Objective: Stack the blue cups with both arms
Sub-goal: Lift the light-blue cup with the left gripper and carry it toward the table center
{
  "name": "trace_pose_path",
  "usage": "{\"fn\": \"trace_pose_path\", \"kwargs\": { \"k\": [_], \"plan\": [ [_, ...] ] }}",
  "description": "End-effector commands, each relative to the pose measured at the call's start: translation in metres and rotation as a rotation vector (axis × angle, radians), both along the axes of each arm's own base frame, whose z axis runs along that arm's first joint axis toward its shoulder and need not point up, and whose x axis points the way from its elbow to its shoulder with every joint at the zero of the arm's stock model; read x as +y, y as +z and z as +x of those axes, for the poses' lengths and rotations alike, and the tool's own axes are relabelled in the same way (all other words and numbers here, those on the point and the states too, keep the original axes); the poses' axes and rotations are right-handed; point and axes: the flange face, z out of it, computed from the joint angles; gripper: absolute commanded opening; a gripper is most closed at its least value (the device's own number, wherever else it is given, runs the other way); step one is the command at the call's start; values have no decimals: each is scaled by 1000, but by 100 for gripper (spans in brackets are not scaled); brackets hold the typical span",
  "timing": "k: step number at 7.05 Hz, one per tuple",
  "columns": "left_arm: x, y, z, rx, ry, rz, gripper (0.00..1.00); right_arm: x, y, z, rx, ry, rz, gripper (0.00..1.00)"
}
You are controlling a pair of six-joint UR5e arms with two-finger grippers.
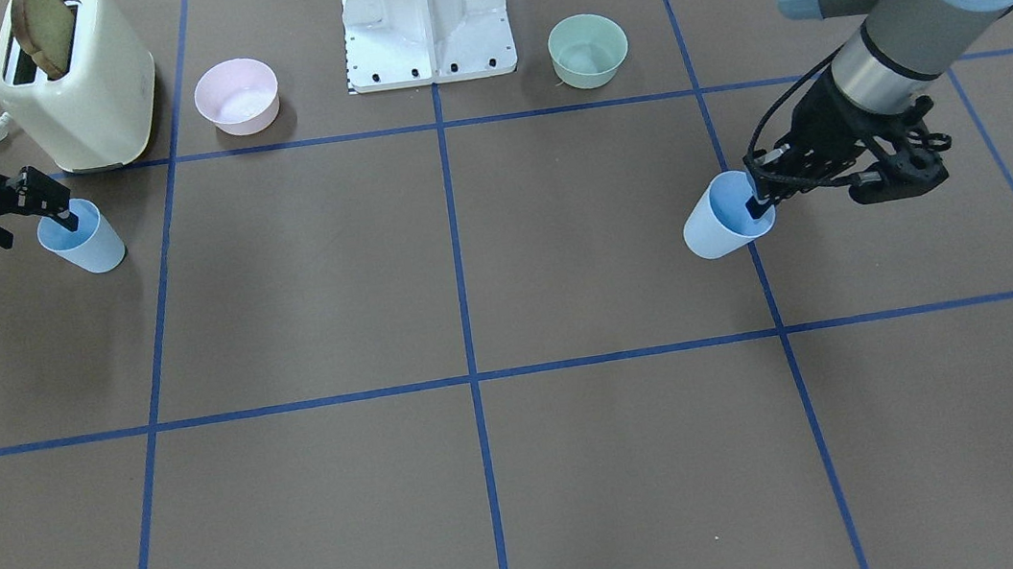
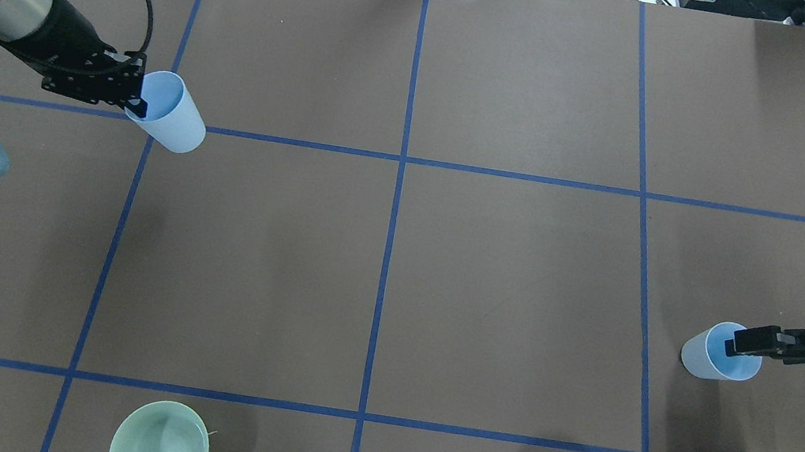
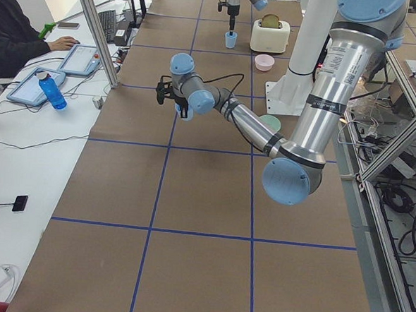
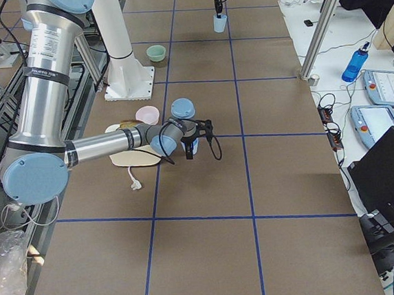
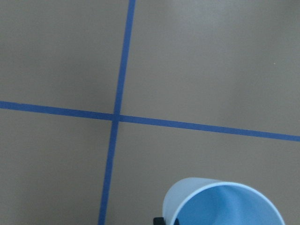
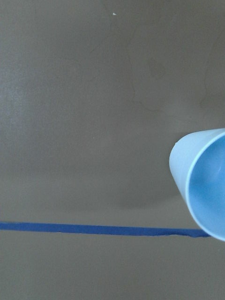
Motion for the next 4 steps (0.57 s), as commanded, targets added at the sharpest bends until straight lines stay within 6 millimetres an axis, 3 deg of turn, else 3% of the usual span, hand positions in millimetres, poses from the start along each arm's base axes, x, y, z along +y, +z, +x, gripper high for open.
{"fn": "trace_pose_path", "kwargs": {
  "k": [1,3,4],
  "plan": [
    [24,-36,62,12,-12,-35,0,0,0,0,0,-1,1,90],
    [26,-40,68,10,-11,-46,0,0,-1,0,-2,1,-3,77],
    [25,-47,70,7,-11,-48,0,0,-2,-1,-4,0,-1,54]
  ]
}}
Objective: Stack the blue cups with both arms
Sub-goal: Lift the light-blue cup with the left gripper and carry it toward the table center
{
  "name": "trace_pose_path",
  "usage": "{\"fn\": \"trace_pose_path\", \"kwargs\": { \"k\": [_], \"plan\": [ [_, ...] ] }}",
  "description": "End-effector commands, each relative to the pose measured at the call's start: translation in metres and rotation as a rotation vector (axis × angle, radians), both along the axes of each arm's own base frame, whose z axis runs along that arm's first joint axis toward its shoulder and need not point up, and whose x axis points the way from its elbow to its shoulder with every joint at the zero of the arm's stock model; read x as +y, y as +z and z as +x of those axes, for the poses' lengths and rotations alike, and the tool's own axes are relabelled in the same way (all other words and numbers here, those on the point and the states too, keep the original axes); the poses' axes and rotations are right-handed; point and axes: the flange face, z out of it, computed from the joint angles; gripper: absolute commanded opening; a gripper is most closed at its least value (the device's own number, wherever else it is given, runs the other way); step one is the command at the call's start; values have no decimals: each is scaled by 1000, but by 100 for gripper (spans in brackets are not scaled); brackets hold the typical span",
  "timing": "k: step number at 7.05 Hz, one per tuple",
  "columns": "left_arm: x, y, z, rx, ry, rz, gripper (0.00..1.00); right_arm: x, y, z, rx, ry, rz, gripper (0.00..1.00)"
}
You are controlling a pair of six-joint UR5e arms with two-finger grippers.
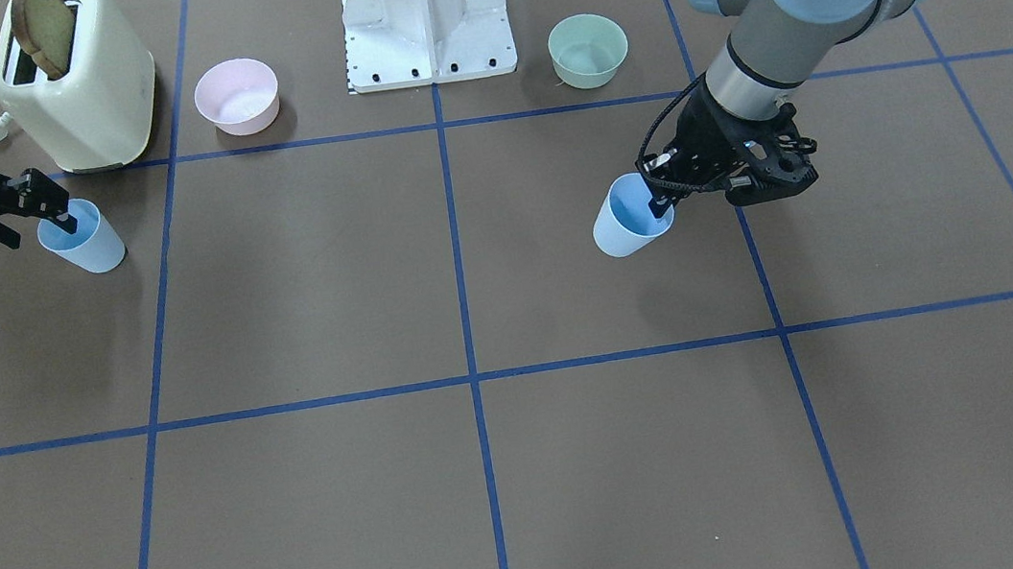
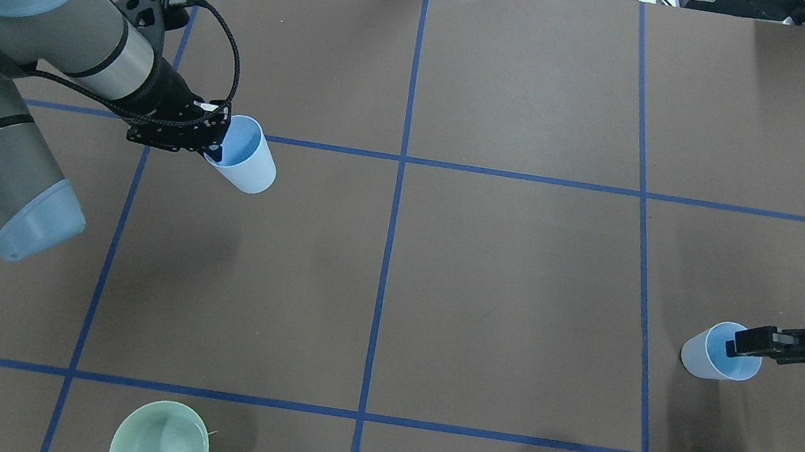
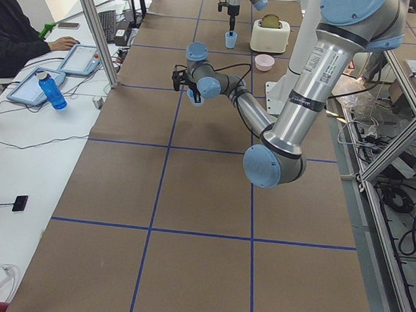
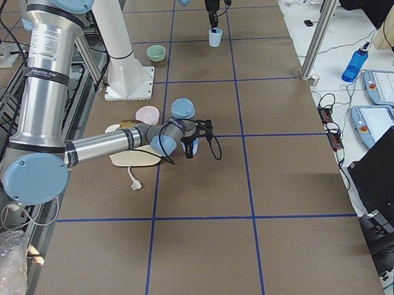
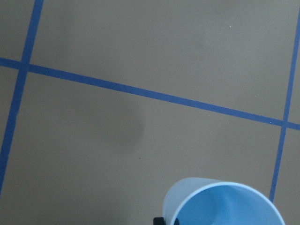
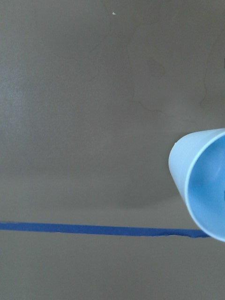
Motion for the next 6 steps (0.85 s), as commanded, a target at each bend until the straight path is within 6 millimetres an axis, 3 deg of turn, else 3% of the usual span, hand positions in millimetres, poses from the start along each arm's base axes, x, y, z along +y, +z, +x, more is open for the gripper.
{"fn": "trace_pose_path", "kwargs": {
  "k": [1,2,4,6],
  "plan": [
    [-2,-18,7,-6,1,-9,0,0,-1,0,-3,2,0,17],
    [3,-33,22,-13,-9,-17,0,-1,-2,-1,-3,3,1,0],
    [18,-54,52,-8,-8,-27,0,-2,-3,-1,-1,13,2,0],
    [34,-70,101,-25,-23,-30,0,-3,-13,-2,-21,31,-19,0]
  ]
}}
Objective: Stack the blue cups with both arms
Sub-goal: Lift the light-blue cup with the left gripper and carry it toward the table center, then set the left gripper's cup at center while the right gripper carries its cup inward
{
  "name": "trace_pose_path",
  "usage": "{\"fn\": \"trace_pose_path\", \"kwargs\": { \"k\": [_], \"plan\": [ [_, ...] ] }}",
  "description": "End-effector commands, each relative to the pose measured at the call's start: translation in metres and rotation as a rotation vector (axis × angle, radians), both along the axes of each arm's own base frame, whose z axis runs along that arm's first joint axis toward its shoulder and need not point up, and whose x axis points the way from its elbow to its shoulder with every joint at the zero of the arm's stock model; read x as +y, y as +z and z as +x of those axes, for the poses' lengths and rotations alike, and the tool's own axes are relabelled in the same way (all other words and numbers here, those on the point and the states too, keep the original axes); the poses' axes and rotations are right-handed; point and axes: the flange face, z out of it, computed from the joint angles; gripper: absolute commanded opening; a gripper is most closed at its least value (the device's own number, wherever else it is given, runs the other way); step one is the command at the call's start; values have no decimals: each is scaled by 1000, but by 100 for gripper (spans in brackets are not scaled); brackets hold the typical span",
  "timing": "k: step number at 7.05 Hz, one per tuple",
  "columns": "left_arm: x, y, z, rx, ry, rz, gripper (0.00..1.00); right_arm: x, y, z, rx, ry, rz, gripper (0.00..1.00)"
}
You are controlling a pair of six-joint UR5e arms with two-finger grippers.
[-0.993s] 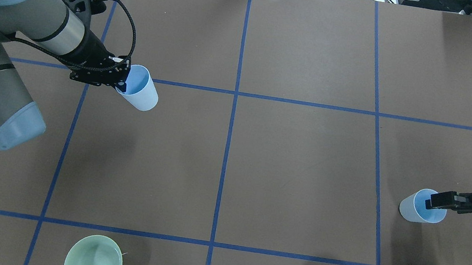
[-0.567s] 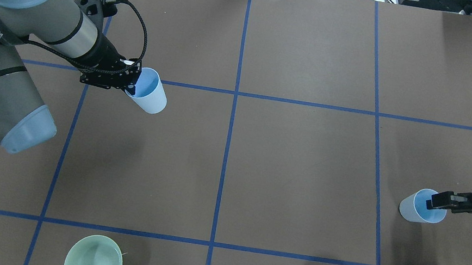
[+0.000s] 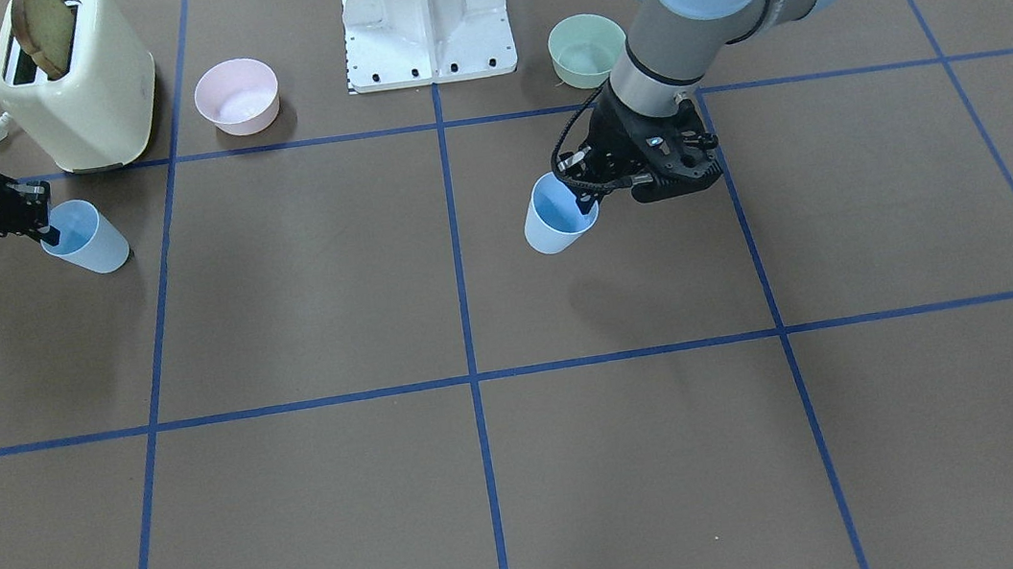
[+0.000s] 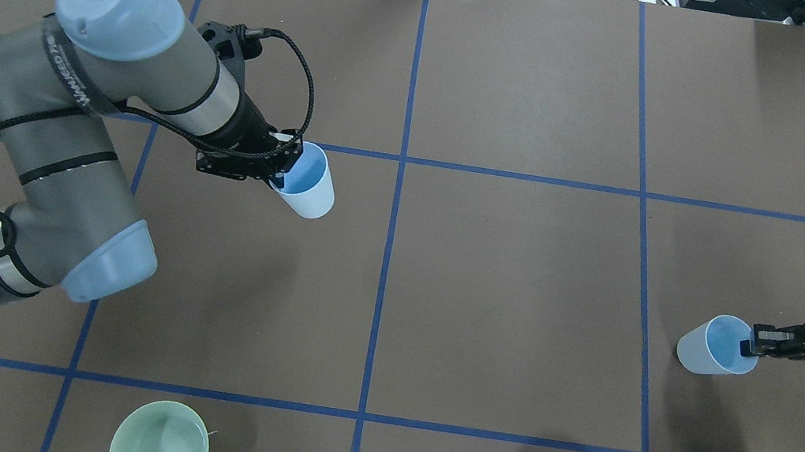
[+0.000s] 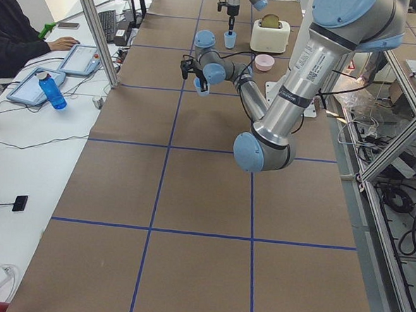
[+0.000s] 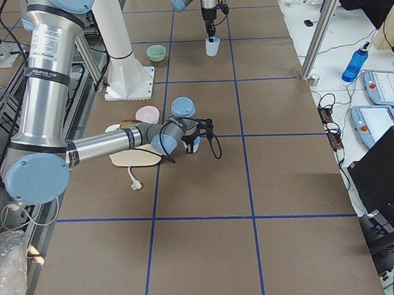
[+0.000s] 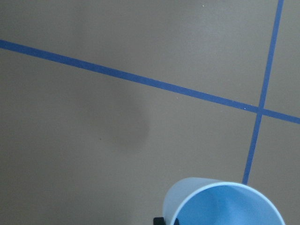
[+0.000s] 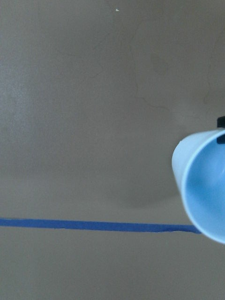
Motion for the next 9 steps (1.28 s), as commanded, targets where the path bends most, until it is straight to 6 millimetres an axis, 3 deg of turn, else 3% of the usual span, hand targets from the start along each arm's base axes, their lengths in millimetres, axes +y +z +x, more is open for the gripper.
{"fn": "trace_pose_path", "kwargs": {
  "k": [1,3,5,9],
  "plan": [
    [22,-17,54,-21,-16,7,0,-5,-22,1,-39,9,14,0],
    [28,-34,91,-39,-50,10,0,-34,-46,18,-114,19,-21,0],
    [29,-43,114,-54,-73,15,0,-81,-97,4,-95,49,-62,0],
    [38,-33,135,-94,-85,38,0,-102,-128,-8,-88,52,-74,0]
  ]
}}
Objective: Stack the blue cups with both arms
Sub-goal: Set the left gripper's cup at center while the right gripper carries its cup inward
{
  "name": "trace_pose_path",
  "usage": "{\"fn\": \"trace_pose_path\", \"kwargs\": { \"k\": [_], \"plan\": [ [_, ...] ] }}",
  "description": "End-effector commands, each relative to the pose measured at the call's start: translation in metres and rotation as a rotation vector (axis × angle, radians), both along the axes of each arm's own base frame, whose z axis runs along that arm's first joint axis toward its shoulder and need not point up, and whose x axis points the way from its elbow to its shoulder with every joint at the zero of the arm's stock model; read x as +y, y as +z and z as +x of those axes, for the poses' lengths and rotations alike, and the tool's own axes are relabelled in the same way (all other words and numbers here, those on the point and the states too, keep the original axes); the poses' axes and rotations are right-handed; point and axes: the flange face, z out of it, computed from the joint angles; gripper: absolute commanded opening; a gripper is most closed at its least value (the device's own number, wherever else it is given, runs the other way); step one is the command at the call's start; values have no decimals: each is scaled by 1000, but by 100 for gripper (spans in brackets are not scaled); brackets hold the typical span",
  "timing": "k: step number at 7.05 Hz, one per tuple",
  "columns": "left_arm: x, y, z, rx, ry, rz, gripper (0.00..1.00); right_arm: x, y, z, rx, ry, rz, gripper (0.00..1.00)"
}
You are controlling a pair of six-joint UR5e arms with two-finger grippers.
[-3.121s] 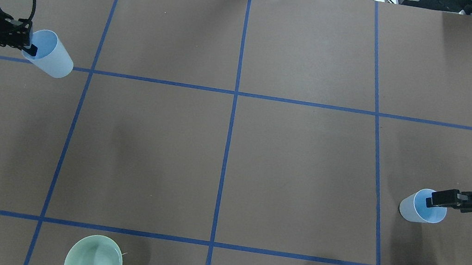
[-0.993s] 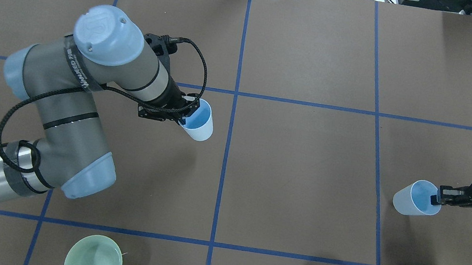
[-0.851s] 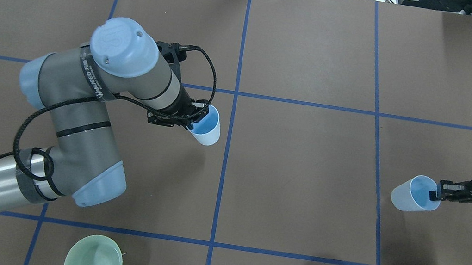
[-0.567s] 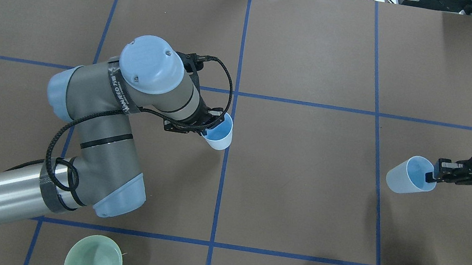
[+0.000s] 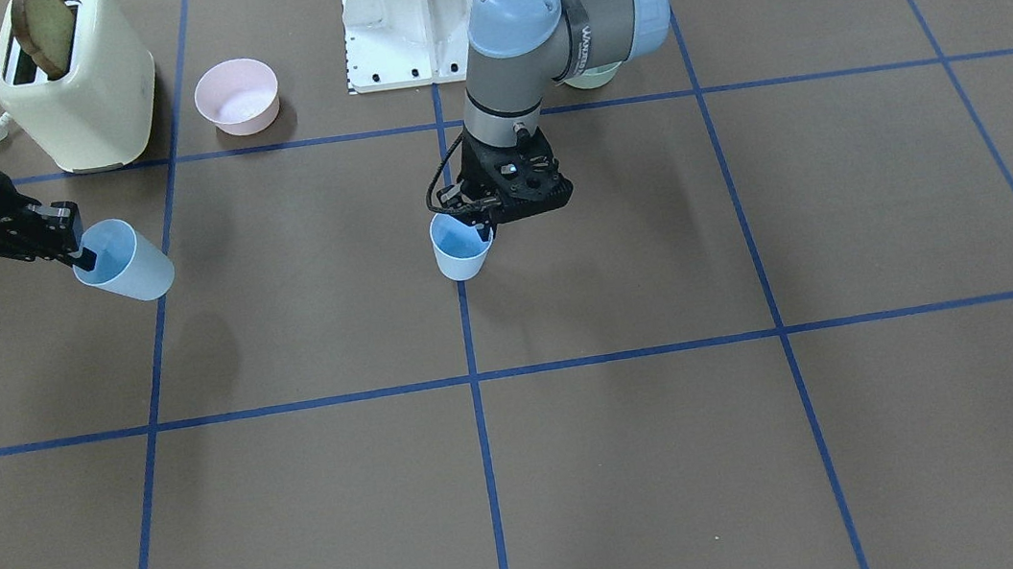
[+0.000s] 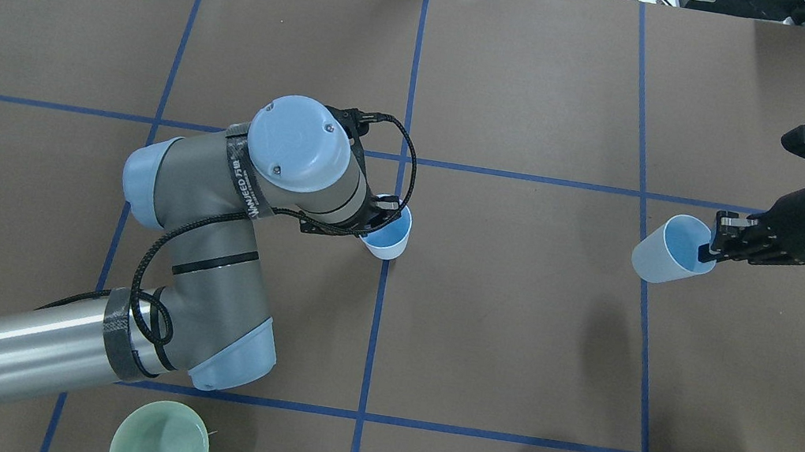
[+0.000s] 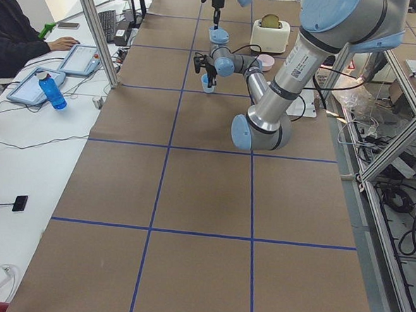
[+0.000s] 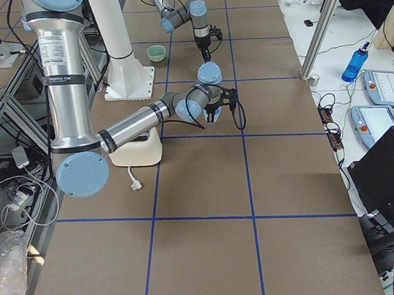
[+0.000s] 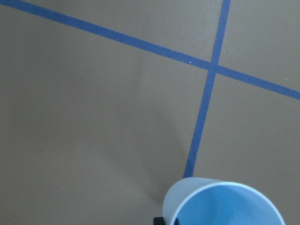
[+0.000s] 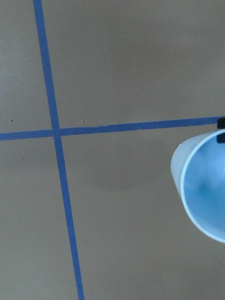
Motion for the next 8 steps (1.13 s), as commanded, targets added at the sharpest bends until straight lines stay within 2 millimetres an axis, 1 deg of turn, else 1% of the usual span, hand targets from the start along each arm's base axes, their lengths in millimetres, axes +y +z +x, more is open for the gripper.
{"fn": "trace_pose_path", "kwargs": {
  "k": [1,3,4,6,7,8],
  "plan": [
    [6,2,7,-9,-1,10,0,-7,-12,-4,4,3,-8,0],
    [10,2,10,-10,4,11,0,-8,-13,-3,3,5,-4,0],
    [15,4,14,-13,12,10,0,-8,-14,-2,3,7,-3,0],
    [17,3,15,-10,16,10,0,-8,-15,-2,2,7,-2,0],
    [17,2,14,-6,17,13,4,-8,-14,-1,2,8,-3,0],
    [17,3,14,-7,17,13,28,-9,-14,0,3,11,-4,0]
  ]
}}
